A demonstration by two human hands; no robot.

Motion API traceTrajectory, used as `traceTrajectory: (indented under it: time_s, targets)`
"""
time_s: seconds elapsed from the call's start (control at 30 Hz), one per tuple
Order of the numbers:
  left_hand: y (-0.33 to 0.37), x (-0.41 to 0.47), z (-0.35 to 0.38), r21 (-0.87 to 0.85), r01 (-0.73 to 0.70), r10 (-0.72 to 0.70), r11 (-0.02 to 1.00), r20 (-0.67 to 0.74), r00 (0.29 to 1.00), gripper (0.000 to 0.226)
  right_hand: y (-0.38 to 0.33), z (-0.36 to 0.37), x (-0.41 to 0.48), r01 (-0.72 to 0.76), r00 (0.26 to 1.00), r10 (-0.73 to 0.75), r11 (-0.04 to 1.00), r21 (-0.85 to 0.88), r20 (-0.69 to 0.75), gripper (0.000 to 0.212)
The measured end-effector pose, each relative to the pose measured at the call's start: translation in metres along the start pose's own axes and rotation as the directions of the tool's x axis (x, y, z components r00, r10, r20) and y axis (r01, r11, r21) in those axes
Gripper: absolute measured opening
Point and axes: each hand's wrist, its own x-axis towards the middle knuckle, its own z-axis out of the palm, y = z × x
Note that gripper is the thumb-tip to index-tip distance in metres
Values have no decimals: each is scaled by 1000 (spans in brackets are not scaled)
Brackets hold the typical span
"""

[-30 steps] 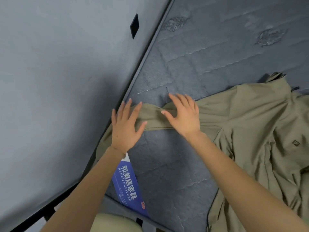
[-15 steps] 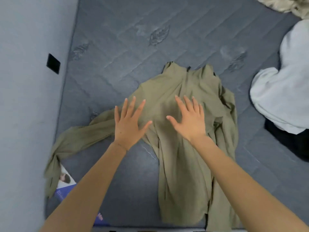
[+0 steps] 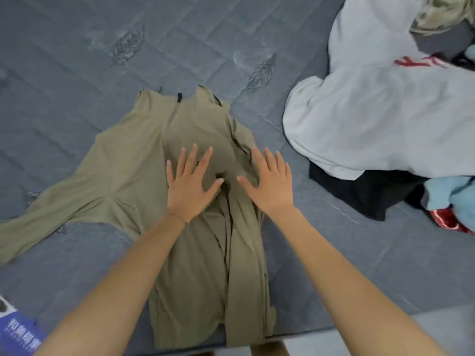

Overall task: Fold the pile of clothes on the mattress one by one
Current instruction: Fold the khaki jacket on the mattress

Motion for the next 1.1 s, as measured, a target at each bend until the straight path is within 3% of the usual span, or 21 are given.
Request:
traceTrajectory:
  time_s: [0.3, 0.47, 0.53, 0.63, 0.77, 0.87, 0.97, 1.1]
  targets:
    - [40, 73, 47, -23, -262, 263, 965, 113, 958, 58, 57, 32, 33, -222, 973, 209, 963, 150, 101, 77]
    - [47, 116, 81, 56, -468, 459, 882, 119, 880, 51, 69, 60, 51, -171, 980, 190, 958, 229, -60, 67]
    - [50, 123, 89, 82, -497, 487, 864, 115, 866, 32, 72, 68, 55, -165, 972, 204, 946, 280, -118, 53]
    - [54, 125, 92, 17, -480, 479, 877, 51, 877, 15, 74, 74, 54, -166, 958, 245, 897, 409, -149, 29]
    - [63, 120, 73, -279, -427, 425, 860, -72, 903, 13, 68, 63, 45, -239, 963, 252, 645, 726, 93, 31]
    - [75, 120, 55, -428, -368, 359, 826, -104, 928, 14, 63, 45, 37, -308, 946, 271, 568, 763, 180, 21]
    - [90, 126, 34, -652, -213, 208, 727, -87, 974, 16, 68, 26, 30, -352, 928, 299, 513, 783, 221, 47]
    - [113, 138, 12, -720, -188, 153, 668, -115, 982, 15, 75, 4, 20, -356, 925, 302, 469, 809, 232, 36]
